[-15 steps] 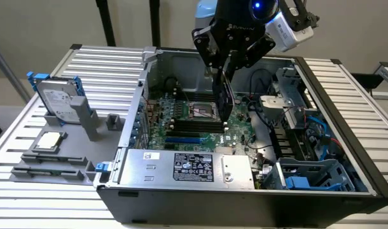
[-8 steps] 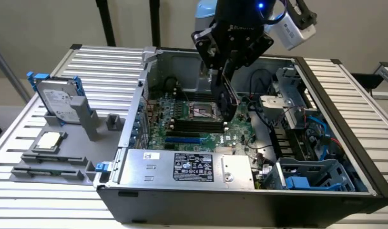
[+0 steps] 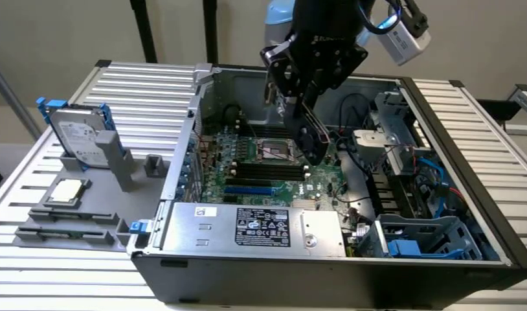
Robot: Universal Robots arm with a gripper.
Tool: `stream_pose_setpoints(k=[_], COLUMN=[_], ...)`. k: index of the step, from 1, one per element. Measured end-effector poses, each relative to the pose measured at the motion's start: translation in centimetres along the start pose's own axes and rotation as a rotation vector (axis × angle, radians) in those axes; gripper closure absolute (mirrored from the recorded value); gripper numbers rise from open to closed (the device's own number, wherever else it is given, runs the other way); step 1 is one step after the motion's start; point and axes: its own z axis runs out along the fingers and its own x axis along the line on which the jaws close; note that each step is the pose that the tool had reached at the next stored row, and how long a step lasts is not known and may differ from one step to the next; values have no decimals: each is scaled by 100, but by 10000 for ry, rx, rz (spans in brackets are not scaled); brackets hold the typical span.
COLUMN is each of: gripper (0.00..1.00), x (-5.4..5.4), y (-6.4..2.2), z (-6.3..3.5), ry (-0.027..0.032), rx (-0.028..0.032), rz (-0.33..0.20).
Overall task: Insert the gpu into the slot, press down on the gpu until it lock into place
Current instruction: 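Insert the gpu into the slot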
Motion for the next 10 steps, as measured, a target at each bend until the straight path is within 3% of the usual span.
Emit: stream_pose_setpoints(k=[10], gripper=[74], x=[0], y=[-1], z=[11], ry=[133], rx=[75], rz=[-1819])
